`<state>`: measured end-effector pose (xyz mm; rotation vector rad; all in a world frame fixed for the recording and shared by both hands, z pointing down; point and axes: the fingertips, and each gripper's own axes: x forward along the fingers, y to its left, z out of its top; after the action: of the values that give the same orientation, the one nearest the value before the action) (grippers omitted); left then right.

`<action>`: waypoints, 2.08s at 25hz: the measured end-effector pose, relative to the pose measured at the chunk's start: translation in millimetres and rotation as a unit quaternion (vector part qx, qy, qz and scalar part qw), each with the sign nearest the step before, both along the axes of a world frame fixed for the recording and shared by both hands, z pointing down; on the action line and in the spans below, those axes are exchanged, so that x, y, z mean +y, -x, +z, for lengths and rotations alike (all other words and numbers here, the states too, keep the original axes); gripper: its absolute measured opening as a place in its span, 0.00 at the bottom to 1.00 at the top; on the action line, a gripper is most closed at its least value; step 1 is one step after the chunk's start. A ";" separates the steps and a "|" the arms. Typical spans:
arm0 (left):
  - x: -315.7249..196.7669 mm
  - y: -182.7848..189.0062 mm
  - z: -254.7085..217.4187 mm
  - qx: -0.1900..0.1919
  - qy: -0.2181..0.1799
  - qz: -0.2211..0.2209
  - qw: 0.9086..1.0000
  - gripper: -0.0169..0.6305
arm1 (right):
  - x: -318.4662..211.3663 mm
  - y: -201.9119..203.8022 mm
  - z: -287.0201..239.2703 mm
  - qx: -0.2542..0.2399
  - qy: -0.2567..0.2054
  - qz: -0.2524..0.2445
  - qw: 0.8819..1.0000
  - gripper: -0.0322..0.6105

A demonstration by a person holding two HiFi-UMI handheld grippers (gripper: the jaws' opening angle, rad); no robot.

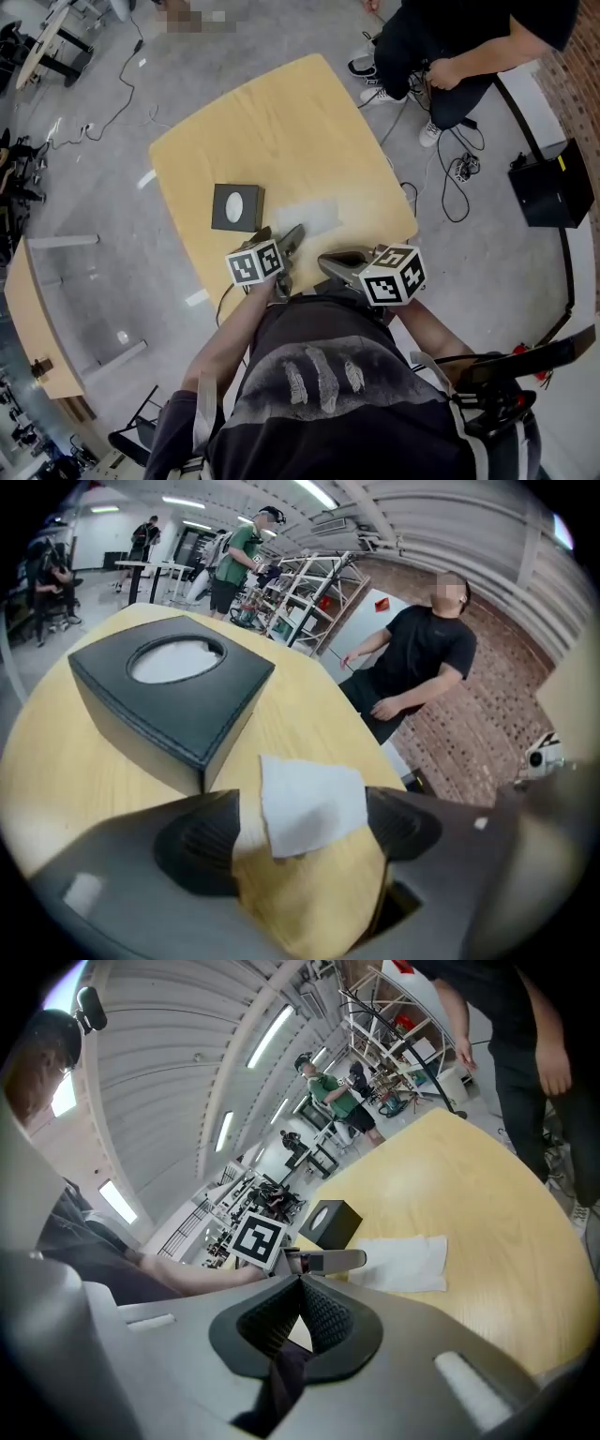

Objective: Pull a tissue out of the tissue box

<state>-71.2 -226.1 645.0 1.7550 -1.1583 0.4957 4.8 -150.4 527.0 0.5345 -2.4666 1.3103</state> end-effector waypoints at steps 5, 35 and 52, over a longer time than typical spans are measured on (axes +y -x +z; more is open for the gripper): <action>9.5 0.2 -15.8 0.006 -0.016 0.022 1.000 0.66 | -4.1 1.1 1.1 -0.001 -0.001 0.002 1.000 0.05; -10.3 44.6 -241.3 0.014 -0.343 0.075 0.936 0.03 | -35.5 44.9 -63.7 -0.054 -0.100 0.018 0.993 0.05; 86.3 120.2 -268.5 0.031 -0.417 0.061 0.906 0.02 | 61.8 129.0 -95.6 -0.039 -0.143 -0.011 0.989 0.05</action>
<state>-191.5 -139.8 376.5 2.5598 -1.3208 -0.0205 -124.3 -88.6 431.4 0.5283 -2.7362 0.9893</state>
